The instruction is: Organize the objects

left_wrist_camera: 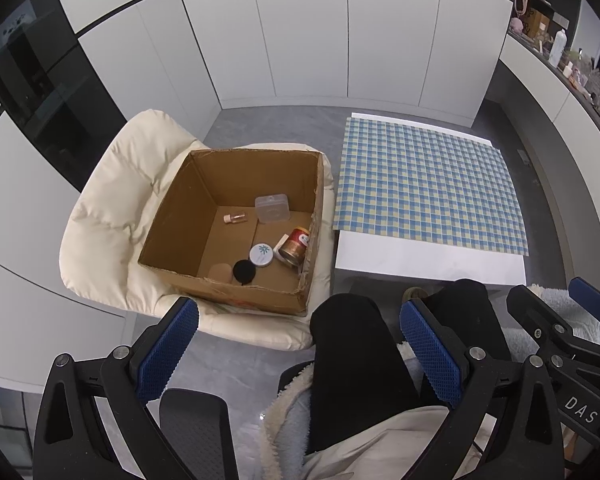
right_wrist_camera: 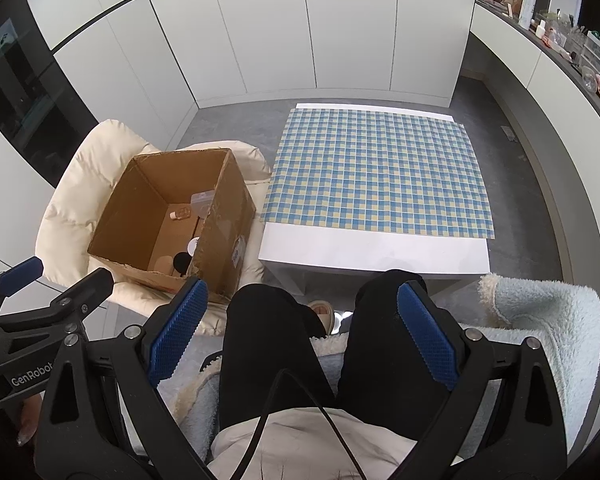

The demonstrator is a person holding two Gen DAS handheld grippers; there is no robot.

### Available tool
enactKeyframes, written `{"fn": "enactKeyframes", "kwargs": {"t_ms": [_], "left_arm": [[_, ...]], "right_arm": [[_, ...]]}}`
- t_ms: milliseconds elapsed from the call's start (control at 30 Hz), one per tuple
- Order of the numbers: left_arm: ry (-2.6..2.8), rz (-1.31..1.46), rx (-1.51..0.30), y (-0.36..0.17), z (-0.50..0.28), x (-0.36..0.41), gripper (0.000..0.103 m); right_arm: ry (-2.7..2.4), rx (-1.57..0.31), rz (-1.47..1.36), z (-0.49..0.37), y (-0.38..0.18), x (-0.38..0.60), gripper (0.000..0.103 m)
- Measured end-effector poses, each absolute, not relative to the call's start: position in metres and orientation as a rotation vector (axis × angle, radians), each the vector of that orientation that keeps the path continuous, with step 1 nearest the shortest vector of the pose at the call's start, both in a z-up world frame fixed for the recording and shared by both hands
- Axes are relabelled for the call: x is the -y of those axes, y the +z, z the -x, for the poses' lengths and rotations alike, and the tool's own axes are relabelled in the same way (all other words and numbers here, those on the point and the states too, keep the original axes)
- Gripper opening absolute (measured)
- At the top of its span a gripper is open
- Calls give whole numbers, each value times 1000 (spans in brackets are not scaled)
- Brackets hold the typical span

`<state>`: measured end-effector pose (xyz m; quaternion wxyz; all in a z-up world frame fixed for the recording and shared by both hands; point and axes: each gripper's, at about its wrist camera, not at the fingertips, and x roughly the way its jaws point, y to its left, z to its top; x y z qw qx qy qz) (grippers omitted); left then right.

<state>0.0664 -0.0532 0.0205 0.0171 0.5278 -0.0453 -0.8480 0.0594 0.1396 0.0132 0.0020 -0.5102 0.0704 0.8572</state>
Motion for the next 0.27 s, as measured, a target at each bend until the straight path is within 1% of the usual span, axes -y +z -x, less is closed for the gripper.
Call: {"fn": "enactKeyframes", "kwargs": {"t_ms": [267], "left_arm": [[-2638,-1638,148,21,-66,53,101]], "right_arm": [[2687,-228,1604,-59,12,-141,97]]}}
